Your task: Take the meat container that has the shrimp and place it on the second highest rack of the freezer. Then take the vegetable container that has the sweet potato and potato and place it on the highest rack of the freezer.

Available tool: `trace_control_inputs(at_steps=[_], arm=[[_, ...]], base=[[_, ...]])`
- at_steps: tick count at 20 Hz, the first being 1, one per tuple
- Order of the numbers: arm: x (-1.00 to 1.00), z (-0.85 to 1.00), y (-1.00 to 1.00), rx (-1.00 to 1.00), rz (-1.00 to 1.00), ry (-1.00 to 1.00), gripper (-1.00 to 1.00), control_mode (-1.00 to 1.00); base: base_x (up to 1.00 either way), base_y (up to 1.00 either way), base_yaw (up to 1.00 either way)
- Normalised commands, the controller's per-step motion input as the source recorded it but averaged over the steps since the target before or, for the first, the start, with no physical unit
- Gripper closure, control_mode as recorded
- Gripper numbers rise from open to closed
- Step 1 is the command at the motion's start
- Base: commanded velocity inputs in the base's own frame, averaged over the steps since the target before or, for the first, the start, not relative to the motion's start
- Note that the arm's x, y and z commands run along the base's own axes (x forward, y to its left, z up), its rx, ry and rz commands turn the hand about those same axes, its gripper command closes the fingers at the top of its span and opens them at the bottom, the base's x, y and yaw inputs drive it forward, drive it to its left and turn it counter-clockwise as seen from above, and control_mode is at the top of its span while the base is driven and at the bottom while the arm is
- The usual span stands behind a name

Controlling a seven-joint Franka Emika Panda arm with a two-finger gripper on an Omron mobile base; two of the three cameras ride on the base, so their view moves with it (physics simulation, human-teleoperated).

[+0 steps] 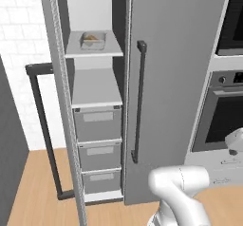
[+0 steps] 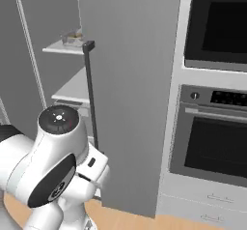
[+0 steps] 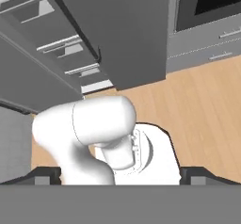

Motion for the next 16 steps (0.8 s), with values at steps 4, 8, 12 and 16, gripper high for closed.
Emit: trace_control_inputs(at_steps=[4, 8, 12, 16], arm=[[0.00, 0.00, 0.00, 0.00, 0.00, 0.00, -1.00, 1.00], [0.00, 0.00, 0.00, 0.00, 0.00, 0.00, -1.00, 1.00], [0.00, 0.00, 0.00, 0.00, 0.00, 0.00, -1.00, 1.00], [0.00, 0.00, 0.00, 0.00, 0.00, 0.00, -1.00, 1.00]], base=[[-0.42, -0.06, -0.75], [-0.05, -0.01, -0.80], [0.00, 0.00, -0.81], [0.00, -0.07, -0.74]])
